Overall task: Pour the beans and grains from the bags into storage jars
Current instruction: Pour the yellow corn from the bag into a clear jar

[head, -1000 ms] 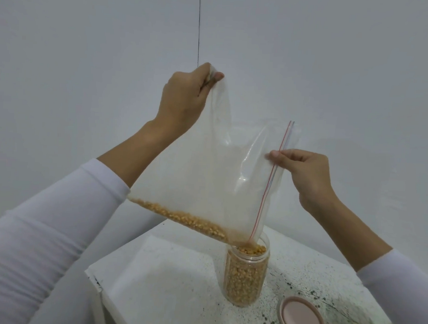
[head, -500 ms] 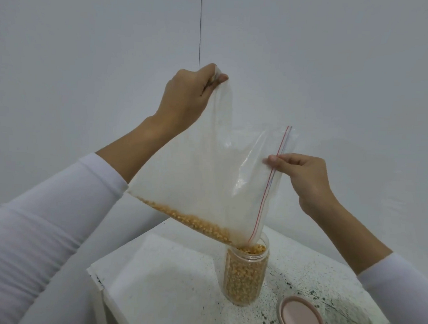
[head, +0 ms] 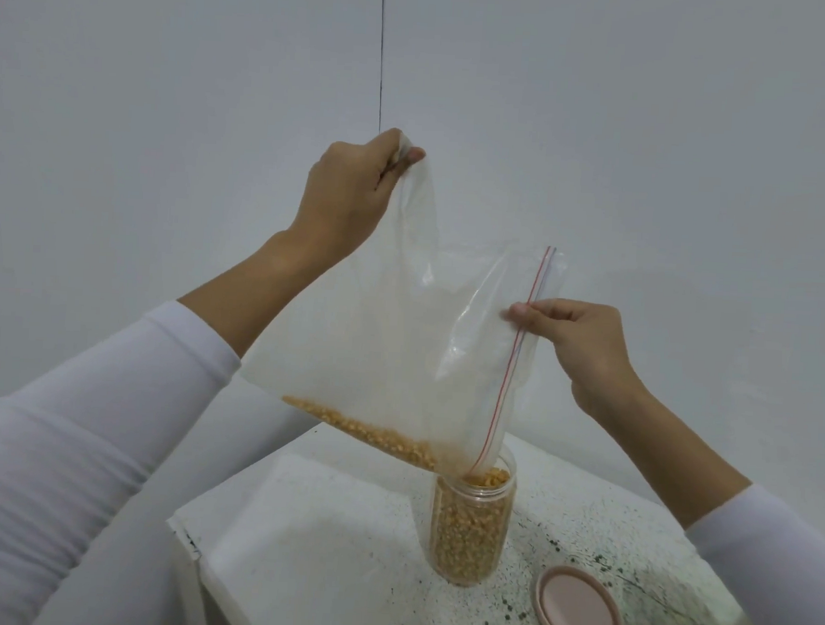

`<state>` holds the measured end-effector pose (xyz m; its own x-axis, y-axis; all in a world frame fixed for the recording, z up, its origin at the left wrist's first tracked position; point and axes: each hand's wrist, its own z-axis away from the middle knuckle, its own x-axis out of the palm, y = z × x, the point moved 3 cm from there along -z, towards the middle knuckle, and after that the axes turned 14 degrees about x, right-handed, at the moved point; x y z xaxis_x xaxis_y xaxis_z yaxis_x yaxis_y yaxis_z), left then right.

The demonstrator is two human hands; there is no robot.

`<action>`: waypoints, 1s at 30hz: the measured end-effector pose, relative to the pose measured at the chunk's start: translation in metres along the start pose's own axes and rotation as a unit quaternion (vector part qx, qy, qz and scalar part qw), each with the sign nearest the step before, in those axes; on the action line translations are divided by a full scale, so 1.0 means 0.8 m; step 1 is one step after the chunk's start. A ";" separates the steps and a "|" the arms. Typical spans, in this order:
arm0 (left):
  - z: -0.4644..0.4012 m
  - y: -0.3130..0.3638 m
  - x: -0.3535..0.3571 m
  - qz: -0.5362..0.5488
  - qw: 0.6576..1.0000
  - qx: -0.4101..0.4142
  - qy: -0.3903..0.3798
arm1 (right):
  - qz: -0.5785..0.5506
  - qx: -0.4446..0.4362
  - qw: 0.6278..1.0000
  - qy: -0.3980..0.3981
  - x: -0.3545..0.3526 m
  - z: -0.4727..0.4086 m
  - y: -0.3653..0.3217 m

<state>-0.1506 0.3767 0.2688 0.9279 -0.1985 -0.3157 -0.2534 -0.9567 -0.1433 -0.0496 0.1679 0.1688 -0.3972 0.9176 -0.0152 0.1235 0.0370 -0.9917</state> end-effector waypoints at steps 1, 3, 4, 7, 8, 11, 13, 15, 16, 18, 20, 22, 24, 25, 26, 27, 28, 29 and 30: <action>0.002 0.000 0.000 -0.003 1.000 0.000 -0.006 | 0.001 0.002 1.000 -0.004 0.001 0.001 0.001; 0.004 -0.003 -0.002 0.002 1.000 -0.001 0.005 | -0.009 0.002 1.000 0.007 0.000 0.000 -0.001; 0.004 -0.004 -0.003 0.006 1.000 -0.001 0.013 | -0.014 0.000 1.000 0.013 -0.001 0.000 -0.003; 0.004 -0.005 -0.005 -0.003 1.000 0.002 -0.004 | 0.001 0.002 1.000 -0.002 0.002 0.001 -0.003; 0.005 -0.006 -0.005 -0.003 1.000 0.002 -0.007 | 0.003 0.004 1.000 -0.005 0.002 0.001 -0.003; 0.003 -0.010 -0.009 0.011 1.000 -0.006 0.023 | -0.015 -0.004 1.000 0.015 -0.003 -0.002 -0.008; 0.002 -0.007 -0.007 0.000 1.000 0.005 0.006 | -0.002 -0.001 1.000 0.008 -0.001 -0.002 -0.006; 0.003 -0.004 -0.004 -0.004 1.000 0.011 -0.005 | 0.006 0.005 1.000 -0.003 0.003 -0.001 -0.002; 0.003 -0.005 -0.004 0.004 1.000 0.007 0.007 | -0.002 0.004 1.000 0.003 0.002 -0.002 -0.002; 0.001 -0.008 -0.004 0.020 0.999 0.000 0.030 | -0.023 -0.003 0.999 0.027 -0.003 -0.004 -0.006; -0.002 -0.008 -0.002 0.017 1.000 -0.003 0.014 | -0.024 -0.001 0.999 0.028 -0.005 -0.005 -0.007; -0.004 -0.007 -0.002 0.013 1.000 -0.004 0.006 | -0.018 0.003 1.000 0.020 -0.004 -0.005 -0.005; -0.005 -0.007 -0.003 0.015 1.000 -0.003 0.017 | -0.029 0.001 0.999 0.034 -0.007 -0.005 -0.004; -0.006 -0.007 -0.001 0.017 1.000 -0.002 0.015 | -0.032 0.001 0.999 0.039 -0.008 -0.005 -0.003; -0.007 -0.006 0.000 0.015 1.000 0.001 0.006 | -0.030 0.003 0.999 0.036 -0.008 -0.006 -0.002; -0.007 -0.005 0.002 0.015 1.000 0.004 -0.001 | -0.025 0.006 0.999 0.029 -0.007 -0.006 -0.001; -0.007 -0.004 0.003 0.015 1.000 0.007 -0.001 | -0.020 0.009 1.000 0.021 -0.006 -0.005 0.000; -0.009 -0.003 0.003 0.017 1.000 0.010 0.007 | -0.020 0.009 1.000 0.020 -0.005 -0.005 -0.001; -0.010 -0.003 0.002 0.018 1.000 0.010 0.014 | -0.026 0.008 0.999 0.026 -0.006 -0.005 -0.002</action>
<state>-0.1460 0.3772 0.2763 0.9251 -0.2384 -0.2955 -0.2918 -0.9443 -0.1518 -0.0443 0.1649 0.1711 -0.3556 0.9337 0.0416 0.0896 0.0784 -0.9929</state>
